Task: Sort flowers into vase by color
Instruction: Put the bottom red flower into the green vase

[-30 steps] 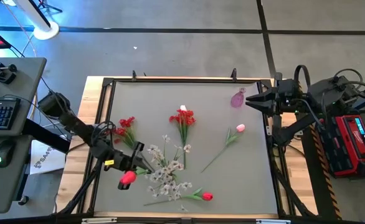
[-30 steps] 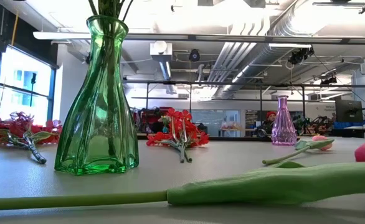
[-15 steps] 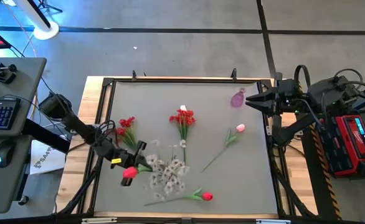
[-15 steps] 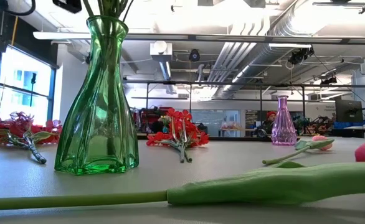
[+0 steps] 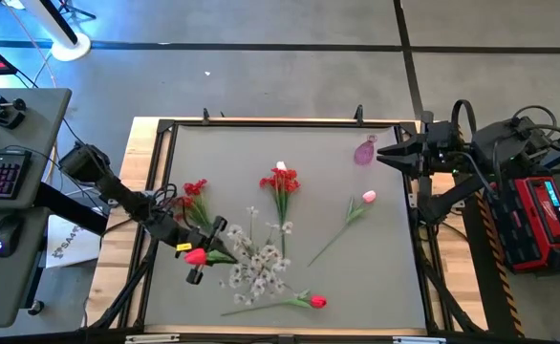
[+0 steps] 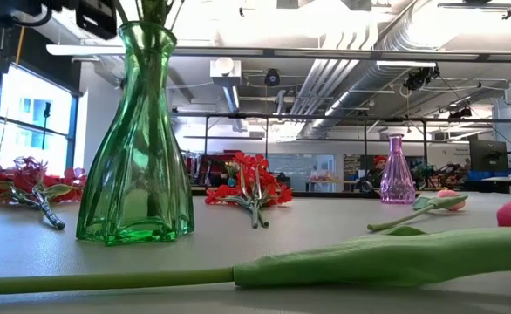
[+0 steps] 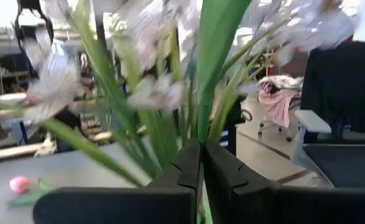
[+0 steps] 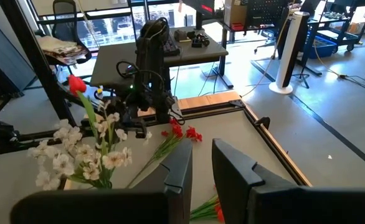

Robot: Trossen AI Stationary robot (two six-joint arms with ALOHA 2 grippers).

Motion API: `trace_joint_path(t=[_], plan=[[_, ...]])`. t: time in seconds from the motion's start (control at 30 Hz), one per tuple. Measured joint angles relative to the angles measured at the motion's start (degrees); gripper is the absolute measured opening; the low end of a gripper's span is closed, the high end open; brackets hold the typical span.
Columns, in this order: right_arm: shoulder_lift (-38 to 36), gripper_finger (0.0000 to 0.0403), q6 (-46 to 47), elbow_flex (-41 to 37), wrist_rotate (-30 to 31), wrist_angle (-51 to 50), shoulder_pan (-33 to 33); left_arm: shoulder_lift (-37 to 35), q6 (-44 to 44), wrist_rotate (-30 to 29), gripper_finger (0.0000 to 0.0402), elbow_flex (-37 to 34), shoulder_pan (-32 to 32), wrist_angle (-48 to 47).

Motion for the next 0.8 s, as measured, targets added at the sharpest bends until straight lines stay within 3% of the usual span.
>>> trace_joint_path(t=[0.8], plan=[[0.00, 0.0051, -0.02, 0.00, -0.23, 0.00, 0.02, 0.40, -1.73, 2.99, 0.0002, 4.70, 3.61, -11.63]])
